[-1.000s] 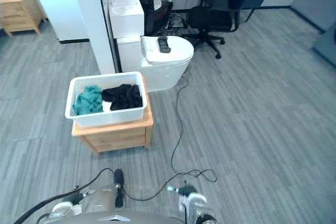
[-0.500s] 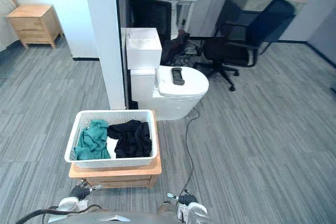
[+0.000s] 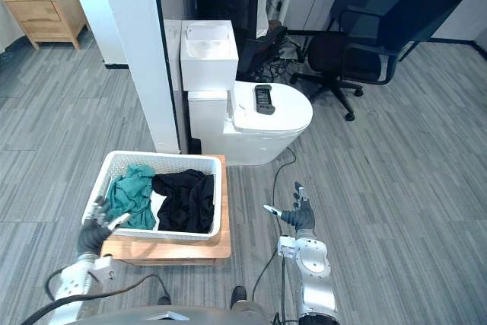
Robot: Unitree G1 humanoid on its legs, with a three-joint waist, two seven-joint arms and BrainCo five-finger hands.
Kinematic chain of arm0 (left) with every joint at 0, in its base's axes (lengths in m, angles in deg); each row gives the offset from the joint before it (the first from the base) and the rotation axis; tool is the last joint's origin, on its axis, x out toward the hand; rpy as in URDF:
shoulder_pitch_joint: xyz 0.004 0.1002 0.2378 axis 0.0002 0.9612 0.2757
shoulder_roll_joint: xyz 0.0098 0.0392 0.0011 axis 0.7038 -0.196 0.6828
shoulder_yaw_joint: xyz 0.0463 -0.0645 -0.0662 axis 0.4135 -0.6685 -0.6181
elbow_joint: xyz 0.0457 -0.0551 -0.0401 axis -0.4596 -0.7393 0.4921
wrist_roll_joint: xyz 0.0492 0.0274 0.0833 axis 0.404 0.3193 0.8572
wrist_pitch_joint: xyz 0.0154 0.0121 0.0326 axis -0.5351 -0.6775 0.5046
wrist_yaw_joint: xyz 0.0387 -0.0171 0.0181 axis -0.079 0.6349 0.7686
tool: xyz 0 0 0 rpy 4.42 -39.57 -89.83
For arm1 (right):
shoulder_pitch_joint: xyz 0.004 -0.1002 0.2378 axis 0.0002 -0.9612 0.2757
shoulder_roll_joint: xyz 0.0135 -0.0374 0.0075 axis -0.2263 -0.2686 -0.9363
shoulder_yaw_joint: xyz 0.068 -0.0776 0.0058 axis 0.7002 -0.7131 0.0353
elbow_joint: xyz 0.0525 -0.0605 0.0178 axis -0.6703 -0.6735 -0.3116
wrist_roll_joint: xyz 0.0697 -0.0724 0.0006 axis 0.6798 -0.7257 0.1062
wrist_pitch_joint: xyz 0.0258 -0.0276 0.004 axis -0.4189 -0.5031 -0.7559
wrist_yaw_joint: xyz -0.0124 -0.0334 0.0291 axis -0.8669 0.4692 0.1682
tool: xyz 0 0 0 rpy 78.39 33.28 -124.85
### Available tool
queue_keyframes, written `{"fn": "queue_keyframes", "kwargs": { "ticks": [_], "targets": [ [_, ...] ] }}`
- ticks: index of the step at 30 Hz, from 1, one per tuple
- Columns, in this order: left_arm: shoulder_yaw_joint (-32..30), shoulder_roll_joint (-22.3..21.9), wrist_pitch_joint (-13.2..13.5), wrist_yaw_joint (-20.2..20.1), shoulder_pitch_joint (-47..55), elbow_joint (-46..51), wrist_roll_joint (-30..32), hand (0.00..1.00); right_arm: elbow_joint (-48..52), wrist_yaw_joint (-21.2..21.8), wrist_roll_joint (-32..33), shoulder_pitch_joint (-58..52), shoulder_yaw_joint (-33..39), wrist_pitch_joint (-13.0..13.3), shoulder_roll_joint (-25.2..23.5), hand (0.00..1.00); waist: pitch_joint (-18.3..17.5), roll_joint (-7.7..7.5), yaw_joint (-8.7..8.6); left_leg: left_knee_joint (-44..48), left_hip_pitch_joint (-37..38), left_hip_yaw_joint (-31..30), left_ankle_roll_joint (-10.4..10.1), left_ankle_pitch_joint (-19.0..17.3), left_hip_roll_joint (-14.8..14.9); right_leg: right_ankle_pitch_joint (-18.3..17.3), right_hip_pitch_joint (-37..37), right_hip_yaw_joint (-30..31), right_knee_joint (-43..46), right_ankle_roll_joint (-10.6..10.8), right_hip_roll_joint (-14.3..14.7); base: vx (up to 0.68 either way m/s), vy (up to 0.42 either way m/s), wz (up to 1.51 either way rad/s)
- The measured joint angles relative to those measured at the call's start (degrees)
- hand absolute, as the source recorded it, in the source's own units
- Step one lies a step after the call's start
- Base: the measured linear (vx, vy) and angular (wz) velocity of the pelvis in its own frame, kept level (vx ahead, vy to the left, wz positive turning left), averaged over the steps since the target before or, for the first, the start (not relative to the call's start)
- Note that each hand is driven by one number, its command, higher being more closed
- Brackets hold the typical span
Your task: Pick up the laundry basket with both hands and put the clothes into the washing machine.
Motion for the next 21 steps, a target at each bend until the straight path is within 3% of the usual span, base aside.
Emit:
{"fn": "queue_keyframes", "kwargs": {
  "ticks": [9, 14, 21],
  "targets": [
    [-5.8, -0.1, -0.5, 1.7, 0.6, 4.6, -1.1, 0.0, 3.8, 1.7, -0.7, 0.6, -4.8, 0.1, 0.7, 0.0, 0.5, 1.03, 0.37, 1.3, -1.4, -0.7, 0.5, -0.7, -0.8, 1.0, 0.4, -0.6, -1.6, 0.2, -0.6, -0.02, 0.013, 0.04],
    [-8.1, -0.1, -2.0, 3.8, -2.6, 3.3, 3.2, 0.0, 1.4, 1.6, -0.9, 5.4, -9.2, -0.9, 1.5, 0.0, 0.5, 1.15, 0.61, 1.5, -1.5, -0.6, 0.5, -0.7, -0.8, 1.5, 0.4, -0.6, -1.9, -0.1, -0.7, -0.02, 0.002, -0.01],
    [-1.5, 2.0, -2.1, 4.2, -8.0, -5.0, 6.7, 0.0, -14.4, 1.8, 1.3, 12.2, -15.2, -2.1, 2.5, 0.0, 0.8, 1.56, 1.56, 2.3, -2.3, -0.1, 0.5, -0.7, -0.9, 2.9, 0.4, 0.0, -3.5, -0.3, -0.6, -0.05, 0.001, -0.04]
  ]
}}
